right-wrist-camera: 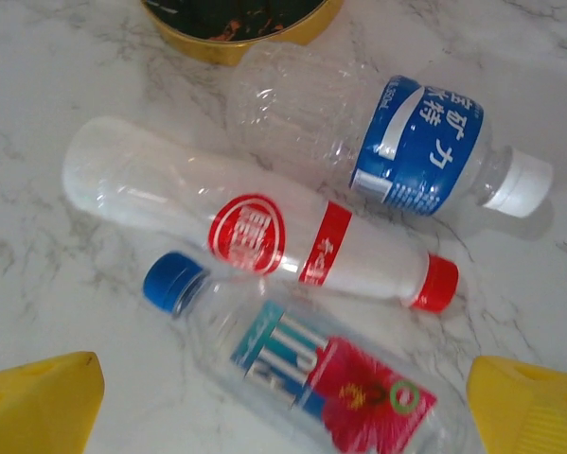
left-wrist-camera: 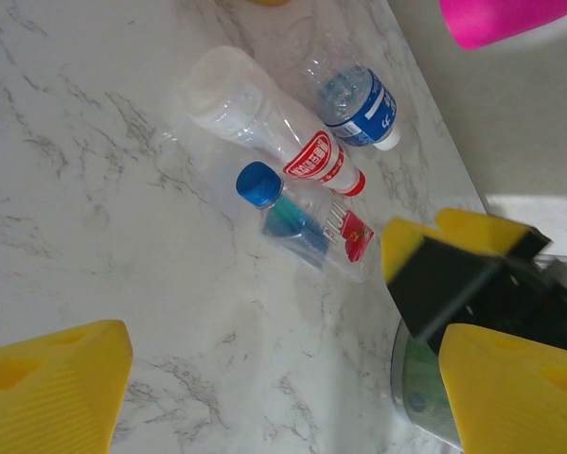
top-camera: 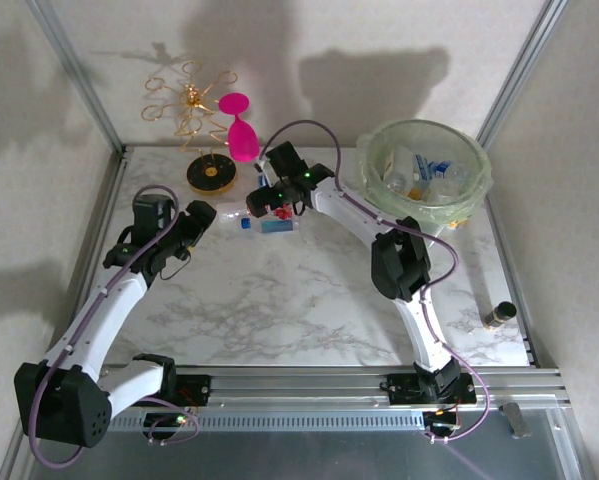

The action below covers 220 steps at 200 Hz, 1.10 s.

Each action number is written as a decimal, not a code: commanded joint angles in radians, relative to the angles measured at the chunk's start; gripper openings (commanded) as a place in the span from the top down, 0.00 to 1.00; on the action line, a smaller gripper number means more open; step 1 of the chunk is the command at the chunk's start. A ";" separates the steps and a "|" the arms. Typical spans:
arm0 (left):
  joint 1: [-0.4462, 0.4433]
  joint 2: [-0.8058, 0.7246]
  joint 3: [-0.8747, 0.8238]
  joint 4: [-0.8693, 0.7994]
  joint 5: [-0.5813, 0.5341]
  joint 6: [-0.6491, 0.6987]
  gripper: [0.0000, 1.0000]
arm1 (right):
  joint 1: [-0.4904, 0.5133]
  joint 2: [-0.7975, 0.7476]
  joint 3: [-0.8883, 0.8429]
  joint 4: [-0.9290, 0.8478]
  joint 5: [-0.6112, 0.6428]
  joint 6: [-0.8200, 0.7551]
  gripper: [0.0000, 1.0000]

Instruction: Put the plastic bottles in the bin

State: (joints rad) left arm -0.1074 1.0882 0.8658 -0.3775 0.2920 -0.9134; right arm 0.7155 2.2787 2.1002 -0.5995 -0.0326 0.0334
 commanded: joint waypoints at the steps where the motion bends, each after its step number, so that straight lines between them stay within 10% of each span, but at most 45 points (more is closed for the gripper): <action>1: 0.011 -0.027 -0.032 0.010 0.020 0.015 0.17 | -0.010 0.065 0.086 -0.031 -0.044 0.019 0.01; 220: 0.009 -0.076 -0.088 0.036 0.065 0.038 0.18 | 0.052 0.042 -0.108 -0.079 -0.073 -0.077 0.08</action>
State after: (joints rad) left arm -0.1074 1.0412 0.7879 -0.3489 0.3454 -0.8906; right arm 0.7265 2.3577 2.0014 -0.6365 -0.1490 -0.0048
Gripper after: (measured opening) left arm 0.820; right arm 0.936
